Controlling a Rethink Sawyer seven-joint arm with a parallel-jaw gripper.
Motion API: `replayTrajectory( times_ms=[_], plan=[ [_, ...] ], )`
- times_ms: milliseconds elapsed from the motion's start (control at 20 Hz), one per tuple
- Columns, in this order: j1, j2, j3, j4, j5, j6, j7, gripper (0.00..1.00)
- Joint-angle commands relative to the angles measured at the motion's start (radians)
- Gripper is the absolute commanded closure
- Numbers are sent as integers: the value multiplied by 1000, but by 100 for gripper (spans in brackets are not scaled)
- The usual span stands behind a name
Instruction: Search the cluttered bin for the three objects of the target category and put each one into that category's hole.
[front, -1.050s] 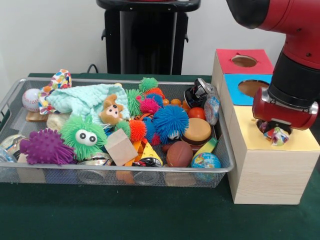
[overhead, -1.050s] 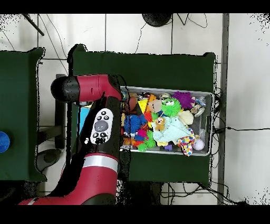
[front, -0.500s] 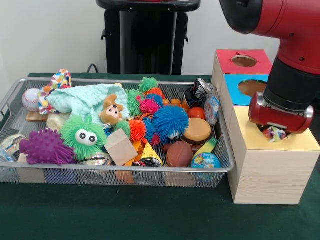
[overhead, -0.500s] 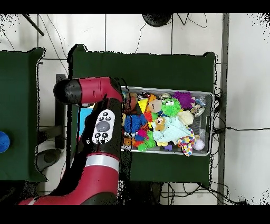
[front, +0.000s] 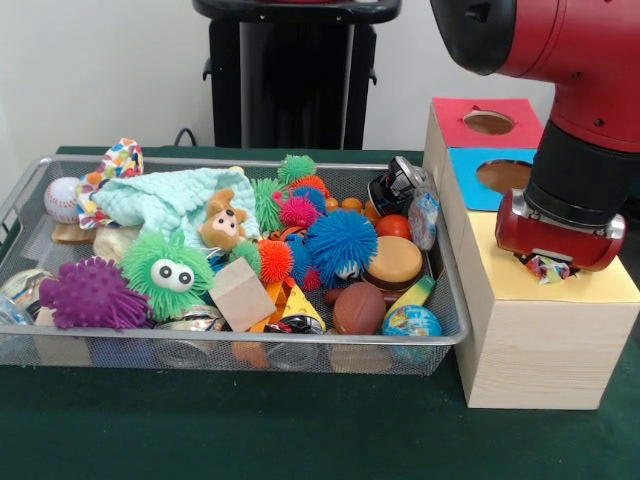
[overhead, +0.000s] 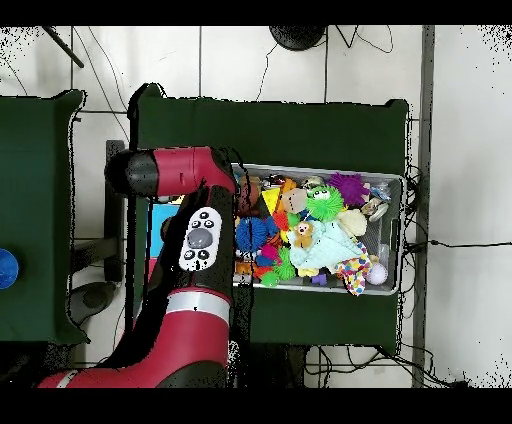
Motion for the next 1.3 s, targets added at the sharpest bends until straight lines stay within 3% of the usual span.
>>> replayTrajectory(
  times_ms=[50,450,500,850,1100,1150,1300],
  plan=[
    [-103,228,92,233,-120,-210,12,100],
    [-85,232,74,228,-141,-241,24,100],
    [-82,235,70,219,-141,-212,13,0],
    [-85,235,73,211,-152,-199,-13,0],
    [-75,234,60,216,-141,-244,40,0],
    [-72,238,54,204,-130,-189,41,0],
    [-67,233,47,202,-133,-189,45,0]
  ],
)
